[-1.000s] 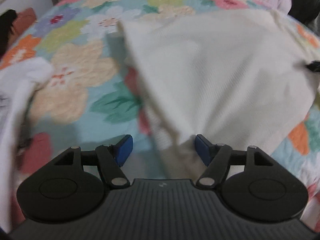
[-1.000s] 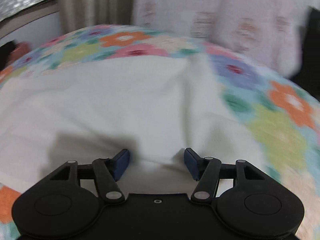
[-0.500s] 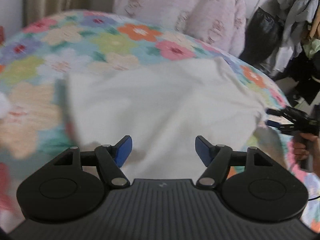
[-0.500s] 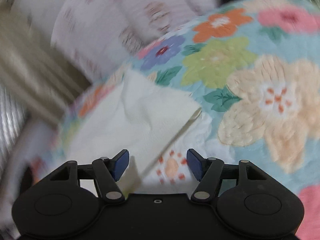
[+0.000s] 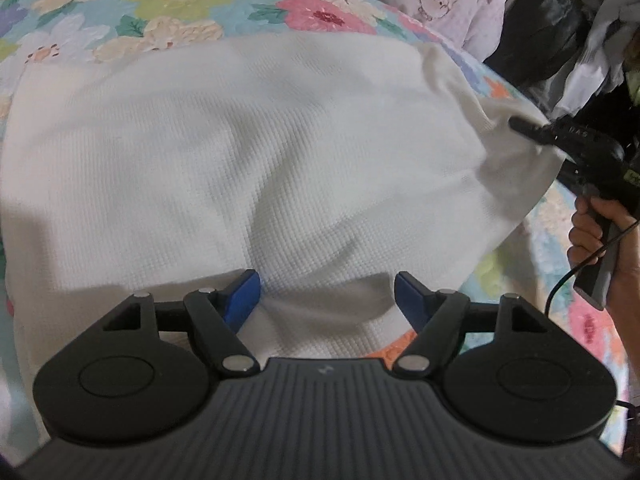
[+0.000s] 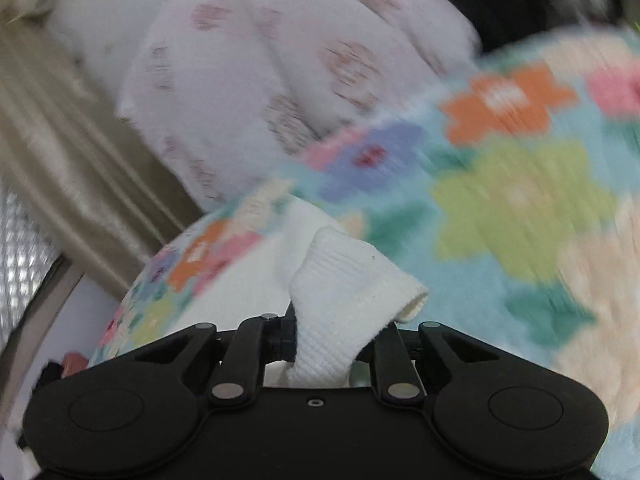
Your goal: Fold clothes
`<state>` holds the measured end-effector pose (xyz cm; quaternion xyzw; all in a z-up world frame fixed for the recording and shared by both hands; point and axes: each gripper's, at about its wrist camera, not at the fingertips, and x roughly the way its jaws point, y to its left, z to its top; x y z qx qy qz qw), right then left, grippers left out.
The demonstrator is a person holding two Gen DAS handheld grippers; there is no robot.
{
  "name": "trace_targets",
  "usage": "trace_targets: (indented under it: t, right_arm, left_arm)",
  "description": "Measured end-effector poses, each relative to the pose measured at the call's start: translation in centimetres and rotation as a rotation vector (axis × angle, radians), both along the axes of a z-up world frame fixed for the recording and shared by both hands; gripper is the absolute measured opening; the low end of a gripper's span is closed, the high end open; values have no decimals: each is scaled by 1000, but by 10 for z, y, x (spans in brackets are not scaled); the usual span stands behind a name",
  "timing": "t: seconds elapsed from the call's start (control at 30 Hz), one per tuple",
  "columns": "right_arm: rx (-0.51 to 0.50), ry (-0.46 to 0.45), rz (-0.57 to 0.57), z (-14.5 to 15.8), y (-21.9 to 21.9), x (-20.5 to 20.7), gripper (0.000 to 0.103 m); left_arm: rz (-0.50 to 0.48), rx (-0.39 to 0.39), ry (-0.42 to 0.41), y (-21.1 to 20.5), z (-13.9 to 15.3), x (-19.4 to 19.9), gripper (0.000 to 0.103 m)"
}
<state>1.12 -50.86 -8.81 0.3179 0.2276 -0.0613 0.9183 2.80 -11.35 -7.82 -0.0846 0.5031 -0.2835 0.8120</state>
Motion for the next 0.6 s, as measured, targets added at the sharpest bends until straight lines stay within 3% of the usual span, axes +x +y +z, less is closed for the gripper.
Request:
trace_targets:
  t: [0.13, 0.2, 0.33, 0.4, 0.47, 0.6]
  right_arm:
    - [-234, -39, 144, 60, 55, 10, 17]
    - [-341, -85, 247, 88, 97, 12, 17]
    - [-408, -196, 530, 114, 193, 10, 17]
    - [-408, -179, 655, 108, 237, 10, 17]
    - [-447, -115, 759, 85, 281, 13, 17]
    - [-527, 132, 874, 0, 343, 23, 17]
  left_arm:
    - [90, -96, 2, 44, 20, 13, 74]
    - [153, -79, -16, 73, 29, 16, 73]
    - [281, -74, -16, 131, 31, 19, 72]
    - [333, -92, -15, 158, 31, 19, 72]
    - [345, -157, -14, 180, 30, 20, 72]
    - [325, -334, 33, 196, 17, 28, 72]
